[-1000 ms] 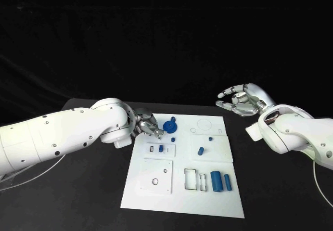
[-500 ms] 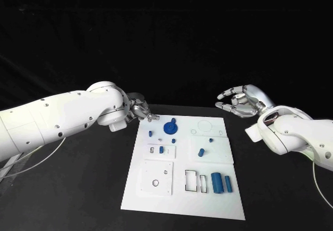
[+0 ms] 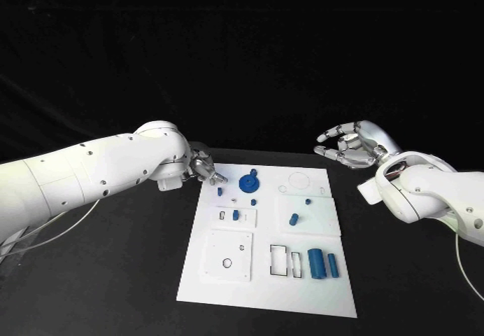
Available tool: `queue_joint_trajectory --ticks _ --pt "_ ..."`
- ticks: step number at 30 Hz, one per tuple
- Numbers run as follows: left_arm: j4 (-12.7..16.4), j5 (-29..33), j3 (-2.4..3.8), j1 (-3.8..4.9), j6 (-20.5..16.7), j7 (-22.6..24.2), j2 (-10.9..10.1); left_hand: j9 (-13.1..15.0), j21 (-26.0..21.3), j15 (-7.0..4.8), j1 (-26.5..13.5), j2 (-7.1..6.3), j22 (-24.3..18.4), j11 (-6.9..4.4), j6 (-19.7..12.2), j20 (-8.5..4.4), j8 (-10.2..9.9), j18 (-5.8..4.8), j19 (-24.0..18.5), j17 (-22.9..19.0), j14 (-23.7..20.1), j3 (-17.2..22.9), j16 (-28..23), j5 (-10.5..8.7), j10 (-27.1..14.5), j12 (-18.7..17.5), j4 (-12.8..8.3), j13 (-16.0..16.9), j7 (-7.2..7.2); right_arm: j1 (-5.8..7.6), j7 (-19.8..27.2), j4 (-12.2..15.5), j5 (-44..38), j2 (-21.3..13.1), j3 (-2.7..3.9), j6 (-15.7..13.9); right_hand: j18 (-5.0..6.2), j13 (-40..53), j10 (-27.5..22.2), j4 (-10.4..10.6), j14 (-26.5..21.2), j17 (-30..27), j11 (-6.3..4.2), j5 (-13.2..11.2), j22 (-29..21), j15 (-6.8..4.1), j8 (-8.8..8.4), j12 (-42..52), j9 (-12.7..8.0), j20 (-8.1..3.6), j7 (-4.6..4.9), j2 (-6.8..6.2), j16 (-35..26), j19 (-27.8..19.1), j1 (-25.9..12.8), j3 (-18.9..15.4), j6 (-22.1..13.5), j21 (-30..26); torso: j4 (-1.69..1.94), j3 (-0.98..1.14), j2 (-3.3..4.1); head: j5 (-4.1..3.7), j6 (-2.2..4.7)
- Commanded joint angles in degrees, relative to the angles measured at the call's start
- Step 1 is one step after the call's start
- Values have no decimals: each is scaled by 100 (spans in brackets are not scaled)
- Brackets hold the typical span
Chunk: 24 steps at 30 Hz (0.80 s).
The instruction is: Assemble the parts on the task board
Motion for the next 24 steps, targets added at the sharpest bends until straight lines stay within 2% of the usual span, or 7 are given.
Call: queue_joint_trajectory --ticks 1,8,15,24 --pt "-110 -151 -6 -46 406 -14 68 -10 -30 37 -11 71 4 6 16 42 -26 32 -15 1484 600 -35 14 -39 -28 -10 -2 -6 20 -4 43 3 -74 1 1 43 106 -7 -12 4 372 486 -2 13 450 -43 32 -36 -9 -13 -32 14 -17 -36 -8 14 -5 -29 -9 1 9 18 -6" --pt "-193 -76 -13 -125 420 -19 165 -13 -24 38 -19 80 16 6 20 43 -30 30 -10 1495 603 -42 19 -41 -23 -3 -2 1 20 -4 45 4 -79 -2 1 40 106 -7 -12 4 372 486 -2 13 450 -43 32 -36 -9 -13 -32 14 -17 -36 -8 14 -5 -29 -17 4 5 23 -28" --pt "-205 -26 -14 -158 337 -13 207 -17 -16 37 -15 98 33 5 29 45 -32 27 -3 1499 604 -43 21 -38 -11 14 -6 16 18 -4 44 5 -79 2 1 42 106 -7 -12 4 372 486 -2 13 450 -43 32 -36 -9 -13 -32 14 -17 -36 -8 14 -5 -29 -16 7 -7 17 -50" --pt "-218 -14 -14 -166 248 -17 210 -37 2 19 92 280 69 -21 141 44 -19 22 12 1493 602 3 18 -18 49 90 -21 68 -12 -4 40 6 -110 0 1 43 106 -3 -8 10 372 485 -2 35 448 -43 35 -32 -10 -13 -32 18 -18 -37 -14 14 -5 -34 -14 3 -9 8 -58"
